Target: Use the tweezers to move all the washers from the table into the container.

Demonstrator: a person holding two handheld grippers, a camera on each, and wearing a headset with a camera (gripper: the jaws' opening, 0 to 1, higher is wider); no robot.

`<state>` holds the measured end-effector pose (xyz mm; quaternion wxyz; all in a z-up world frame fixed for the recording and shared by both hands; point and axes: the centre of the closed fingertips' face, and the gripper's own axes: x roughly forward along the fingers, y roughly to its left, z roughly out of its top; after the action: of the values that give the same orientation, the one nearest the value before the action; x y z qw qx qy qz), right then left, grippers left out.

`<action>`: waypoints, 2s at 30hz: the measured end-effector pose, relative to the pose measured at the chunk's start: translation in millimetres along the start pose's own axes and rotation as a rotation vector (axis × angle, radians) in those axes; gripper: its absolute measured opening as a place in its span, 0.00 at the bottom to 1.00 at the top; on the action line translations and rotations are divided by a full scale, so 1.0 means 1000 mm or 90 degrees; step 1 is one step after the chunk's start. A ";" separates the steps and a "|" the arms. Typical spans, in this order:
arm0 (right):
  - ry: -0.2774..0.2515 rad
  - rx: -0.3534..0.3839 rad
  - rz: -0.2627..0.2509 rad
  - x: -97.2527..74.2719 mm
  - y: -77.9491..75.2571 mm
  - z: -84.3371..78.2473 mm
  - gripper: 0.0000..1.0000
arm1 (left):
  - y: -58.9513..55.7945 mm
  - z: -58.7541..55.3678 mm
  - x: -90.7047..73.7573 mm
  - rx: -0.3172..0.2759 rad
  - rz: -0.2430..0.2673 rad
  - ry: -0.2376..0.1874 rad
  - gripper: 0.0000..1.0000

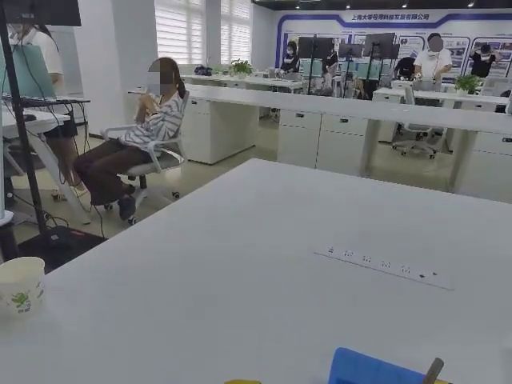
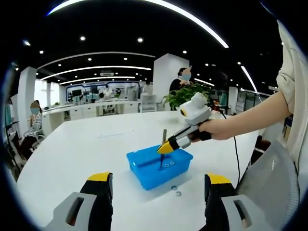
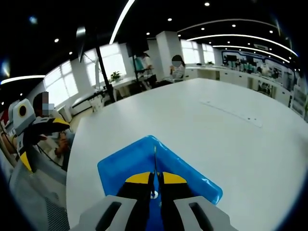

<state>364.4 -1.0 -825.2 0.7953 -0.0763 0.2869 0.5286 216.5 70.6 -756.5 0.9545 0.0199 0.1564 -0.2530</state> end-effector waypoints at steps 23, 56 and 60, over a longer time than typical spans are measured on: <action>-0.091 -0.002 0.019 -0.039 0.036 0.034 0.04 | -0.001 -0.001 0.000 0.005 -0.002 0.004 0.78; 0.000 -0.023 0.103 -0.016 0.083 -0.020 0.04 | -0.004 -0.002 0.000 0.002 -0.015 0.006 0.78; 0.001 -0.026 0.103 -0.014 0.084 -0.021 0.04 | -0.004 -0.002 0.000 0.001 -0.016 0.006 0.78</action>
<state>278.7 14.9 -819.3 0.7481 -0.0699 0.2818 0.5967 214.2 67.3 -758.4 0.9506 0.0200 0.1609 -0.2647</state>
